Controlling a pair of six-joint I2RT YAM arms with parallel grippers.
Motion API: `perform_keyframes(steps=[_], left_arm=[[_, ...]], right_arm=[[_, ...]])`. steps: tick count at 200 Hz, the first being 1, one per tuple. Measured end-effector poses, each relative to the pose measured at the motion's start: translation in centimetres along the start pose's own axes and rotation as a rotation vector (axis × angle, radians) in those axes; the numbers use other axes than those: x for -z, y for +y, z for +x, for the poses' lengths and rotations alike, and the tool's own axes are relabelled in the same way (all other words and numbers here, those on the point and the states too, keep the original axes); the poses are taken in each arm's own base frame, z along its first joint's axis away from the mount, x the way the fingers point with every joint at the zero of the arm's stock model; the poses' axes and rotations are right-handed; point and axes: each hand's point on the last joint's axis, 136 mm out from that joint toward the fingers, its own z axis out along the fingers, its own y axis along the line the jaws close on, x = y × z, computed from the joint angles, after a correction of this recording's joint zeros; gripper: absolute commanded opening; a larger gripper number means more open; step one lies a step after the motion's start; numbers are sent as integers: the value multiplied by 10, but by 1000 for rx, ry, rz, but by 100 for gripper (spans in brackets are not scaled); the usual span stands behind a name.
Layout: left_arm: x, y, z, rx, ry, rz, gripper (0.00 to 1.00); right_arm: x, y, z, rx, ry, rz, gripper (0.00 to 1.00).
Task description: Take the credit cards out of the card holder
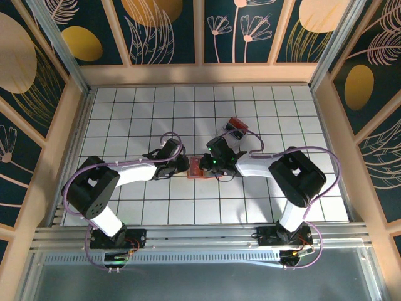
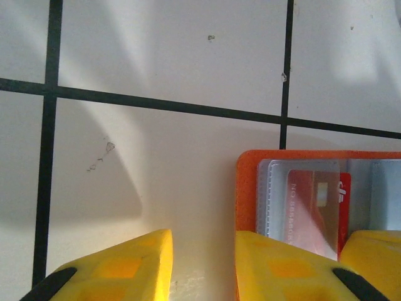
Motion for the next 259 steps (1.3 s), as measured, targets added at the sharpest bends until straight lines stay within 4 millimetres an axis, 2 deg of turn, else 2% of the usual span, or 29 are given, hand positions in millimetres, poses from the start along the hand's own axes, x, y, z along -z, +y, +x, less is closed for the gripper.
perform_keyframes(steps=[84,167,218,259], left_arm=[[-11,1,1,-27,19,-22,30],[-11,2,1,-31,22,-29,30],[-11,2,1,-31,22,-30,30],[-12,3,1,-33,25,-39,24]], right_arm=[[6,1,-2,1,-14,3,18],[5,-4,0,-1,-11,16,22],[2,-1,2,0,0,-6,24],[-4,3,3,0,14,-46,24]])
